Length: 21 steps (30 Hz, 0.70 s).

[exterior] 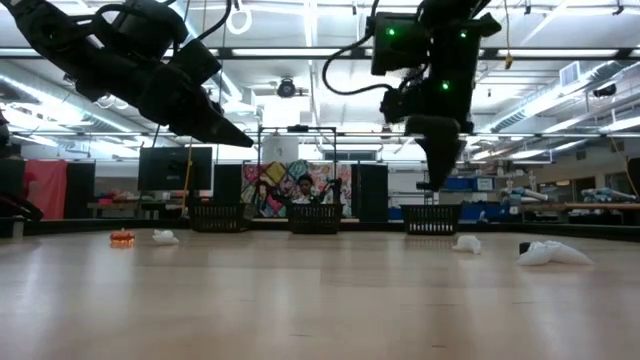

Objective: Sort Halloween decoration
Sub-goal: Put the black skeleton toy into the black middle basket

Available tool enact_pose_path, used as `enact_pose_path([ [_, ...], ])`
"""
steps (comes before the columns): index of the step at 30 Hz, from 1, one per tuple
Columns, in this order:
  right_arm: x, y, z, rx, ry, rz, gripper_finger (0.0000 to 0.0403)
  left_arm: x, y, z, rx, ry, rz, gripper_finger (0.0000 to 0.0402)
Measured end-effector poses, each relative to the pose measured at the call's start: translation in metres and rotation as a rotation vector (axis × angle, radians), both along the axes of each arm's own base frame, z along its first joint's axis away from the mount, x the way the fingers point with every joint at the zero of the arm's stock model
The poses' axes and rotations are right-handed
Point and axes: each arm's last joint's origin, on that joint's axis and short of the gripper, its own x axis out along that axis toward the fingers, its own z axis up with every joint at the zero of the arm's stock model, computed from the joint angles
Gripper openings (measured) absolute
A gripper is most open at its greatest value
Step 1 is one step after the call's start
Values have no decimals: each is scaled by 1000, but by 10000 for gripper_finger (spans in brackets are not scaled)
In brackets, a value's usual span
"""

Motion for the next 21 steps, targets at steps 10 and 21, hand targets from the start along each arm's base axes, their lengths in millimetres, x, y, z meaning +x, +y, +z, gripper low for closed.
enact_pose_path([
  [10,28,-54,9,63,-352,135,40,0,0,1,10,-12,-3,135],
  [21,51,-126,-9,75,-621,125,40,0,0,1,10,-11,-3,135],
])
